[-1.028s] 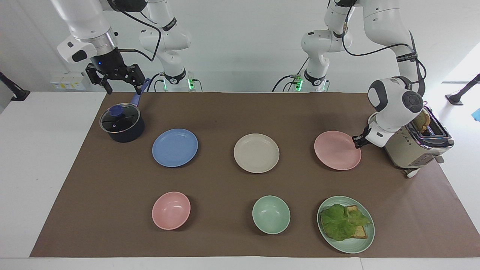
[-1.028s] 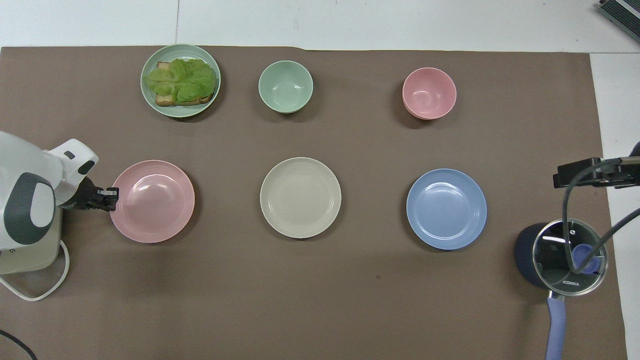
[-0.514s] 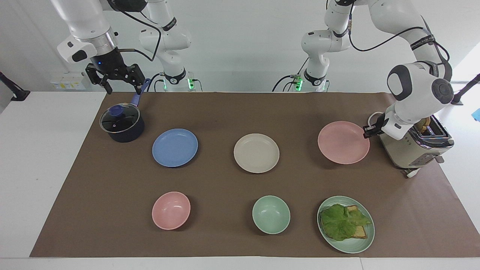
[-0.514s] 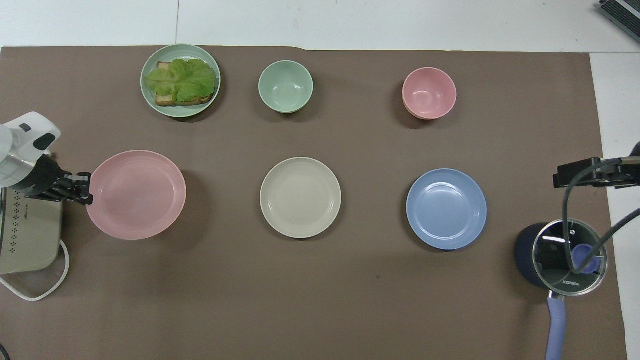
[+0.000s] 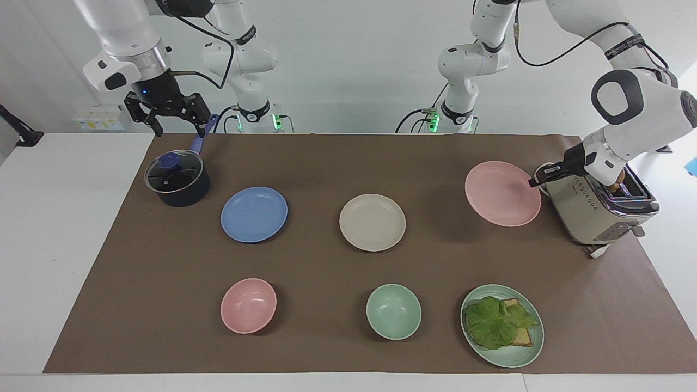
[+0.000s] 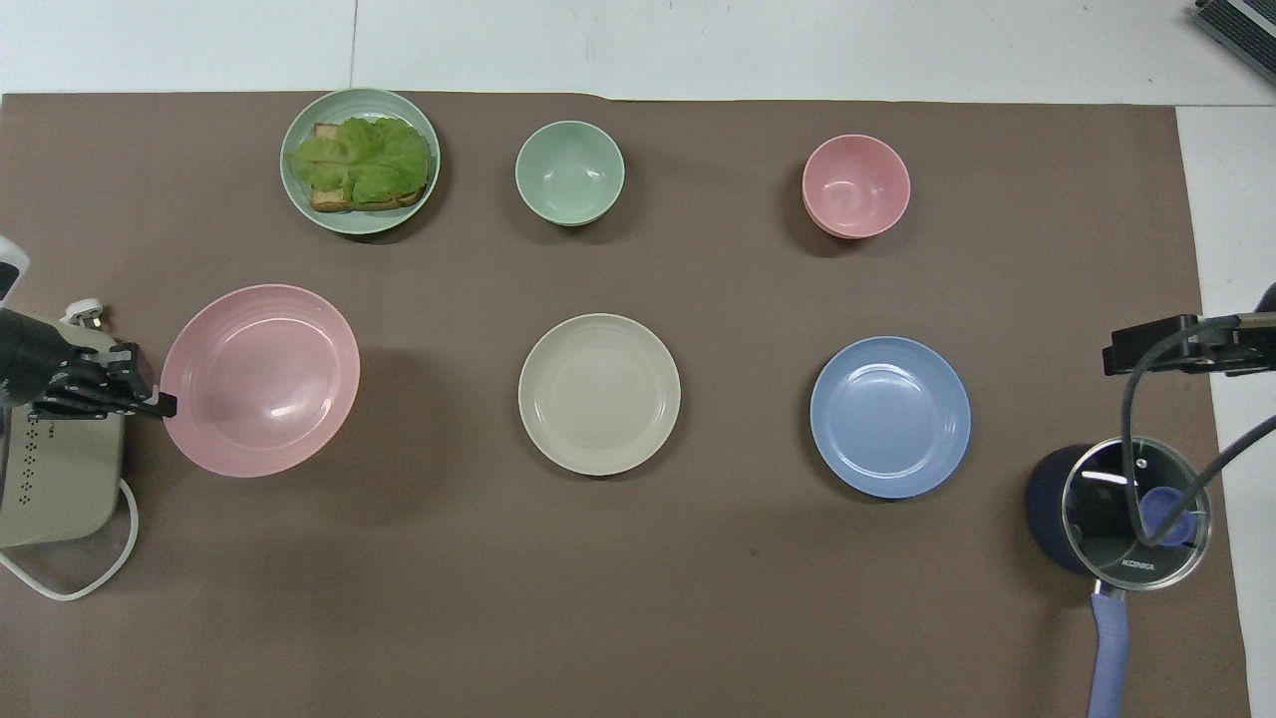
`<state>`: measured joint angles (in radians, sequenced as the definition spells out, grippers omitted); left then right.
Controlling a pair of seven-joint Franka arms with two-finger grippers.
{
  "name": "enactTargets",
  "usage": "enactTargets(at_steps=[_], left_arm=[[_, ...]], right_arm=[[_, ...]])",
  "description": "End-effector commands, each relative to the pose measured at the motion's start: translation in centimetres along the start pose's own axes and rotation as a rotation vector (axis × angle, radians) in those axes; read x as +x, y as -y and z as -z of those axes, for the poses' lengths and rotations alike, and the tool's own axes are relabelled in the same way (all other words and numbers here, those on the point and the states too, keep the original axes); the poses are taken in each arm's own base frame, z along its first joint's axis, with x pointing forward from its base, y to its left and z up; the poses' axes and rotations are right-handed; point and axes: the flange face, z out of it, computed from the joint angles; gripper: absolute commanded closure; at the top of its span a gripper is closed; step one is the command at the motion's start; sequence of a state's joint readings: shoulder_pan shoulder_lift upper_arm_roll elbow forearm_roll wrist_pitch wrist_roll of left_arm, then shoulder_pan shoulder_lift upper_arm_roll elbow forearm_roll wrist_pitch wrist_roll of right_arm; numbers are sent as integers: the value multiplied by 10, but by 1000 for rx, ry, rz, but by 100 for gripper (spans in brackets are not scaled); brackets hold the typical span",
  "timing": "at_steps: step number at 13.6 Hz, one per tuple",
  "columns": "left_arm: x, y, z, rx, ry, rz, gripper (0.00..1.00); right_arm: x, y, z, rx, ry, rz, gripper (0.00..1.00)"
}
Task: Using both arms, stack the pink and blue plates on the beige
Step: 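Lift the pink plate and carry it over the beige plate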
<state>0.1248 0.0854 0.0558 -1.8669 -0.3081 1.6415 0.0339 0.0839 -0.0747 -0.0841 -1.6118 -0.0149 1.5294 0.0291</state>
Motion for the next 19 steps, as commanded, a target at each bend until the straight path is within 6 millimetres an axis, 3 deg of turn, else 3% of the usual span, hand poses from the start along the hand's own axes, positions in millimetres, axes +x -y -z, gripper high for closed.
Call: enactTargets(at_steps=[1, 3, 5, 7, 11, 14, 19], left_arm=[[-16, -35, -15, -9, 32, -6, 100], [-21, -65, -28, 9, 37, -25, 100], [-22, -105, -39, 8, 0, -9, 100], [-30, -160, -57, 14, -43, 51, 100], [-45, -229, -83, -17, -101, 89, 100], [-49, -257, -109, -38, -126, 106, 100], [-61, -279, -161, -68, -133, 114, 100]], right_arm=[[-6, -3, 2, 22, -1, 1, 0], [-6, -3, 2, 22, -1, 1, 0], [-6, -3, 2, 22, -3, 1, 0], [-6, -3, 2, 22, -1, 1, 0], [-6, -3, 2, 22, -1, 1, 0], [-6, -3, 2, 22, -1, 1, 0], [-6, -3, 2, 22, -1, 1, 0]])
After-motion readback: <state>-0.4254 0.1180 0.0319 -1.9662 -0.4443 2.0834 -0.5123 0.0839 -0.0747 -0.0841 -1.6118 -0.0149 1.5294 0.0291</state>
